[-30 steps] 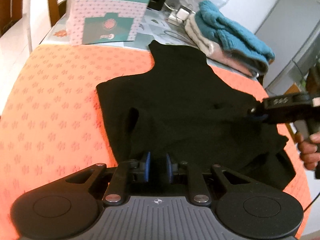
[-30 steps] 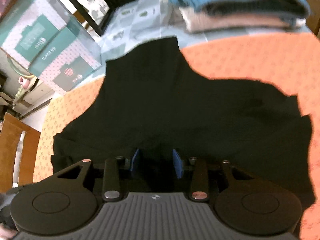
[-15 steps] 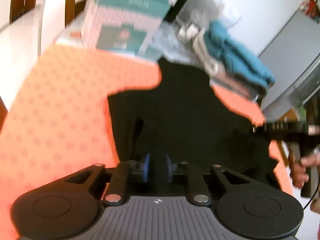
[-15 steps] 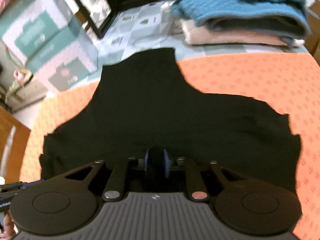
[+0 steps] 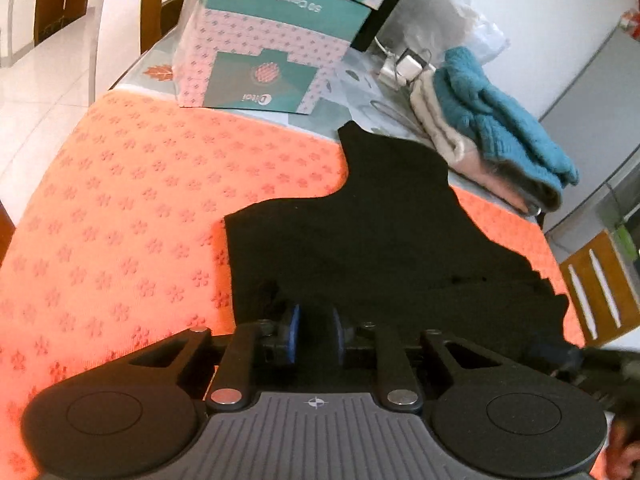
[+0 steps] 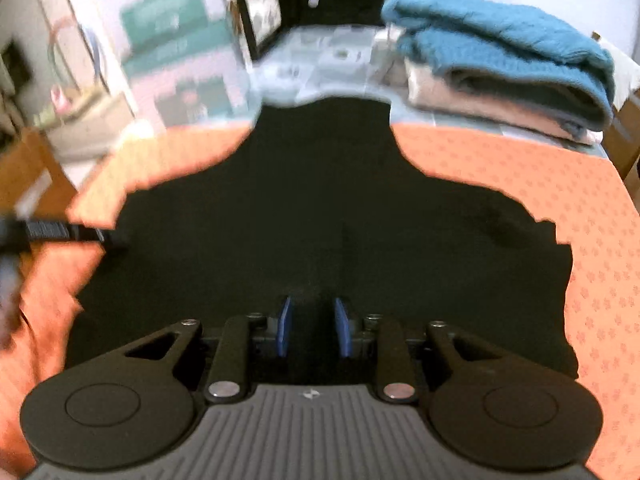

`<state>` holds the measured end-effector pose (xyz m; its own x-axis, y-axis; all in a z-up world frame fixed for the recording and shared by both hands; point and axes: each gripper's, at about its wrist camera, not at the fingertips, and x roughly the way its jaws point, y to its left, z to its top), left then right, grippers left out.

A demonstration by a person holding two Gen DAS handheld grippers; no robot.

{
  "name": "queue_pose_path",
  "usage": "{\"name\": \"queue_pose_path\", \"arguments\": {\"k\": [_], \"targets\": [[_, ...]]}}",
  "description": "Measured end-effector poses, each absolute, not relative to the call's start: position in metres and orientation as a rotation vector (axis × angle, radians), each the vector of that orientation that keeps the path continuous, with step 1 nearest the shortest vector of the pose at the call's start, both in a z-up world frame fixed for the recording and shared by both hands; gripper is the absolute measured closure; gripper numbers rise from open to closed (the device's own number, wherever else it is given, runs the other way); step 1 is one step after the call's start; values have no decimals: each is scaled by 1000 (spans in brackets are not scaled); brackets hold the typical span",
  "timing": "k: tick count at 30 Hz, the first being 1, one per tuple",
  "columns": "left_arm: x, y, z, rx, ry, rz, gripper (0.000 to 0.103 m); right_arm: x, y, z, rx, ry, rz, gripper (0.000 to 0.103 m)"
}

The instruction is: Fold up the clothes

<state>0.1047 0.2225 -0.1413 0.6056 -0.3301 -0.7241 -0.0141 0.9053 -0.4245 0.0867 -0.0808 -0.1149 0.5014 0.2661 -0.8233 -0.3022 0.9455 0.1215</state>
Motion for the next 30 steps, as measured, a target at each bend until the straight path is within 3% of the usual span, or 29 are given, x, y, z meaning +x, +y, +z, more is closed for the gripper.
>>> {"name": "queue_pose_path", "arguments": {"k": [3, 7, 21, 30], "targets": [[97, 229, -134, -425, 905, -186, 83, 85, -81, -126, -64, 1004, 335, 75], [86, 237, -124, -441, 900, -183, 72, 81, -85, -112, -54, 980, 334, 75], [23, 245, -101, -389, 966, -151, 65, 17, -157, -77, -61, 976, 218, 73], [30, 226, -77, -401, 972, -110, 60, 43, -186, -46, -33, 951, 231, 70]]}}
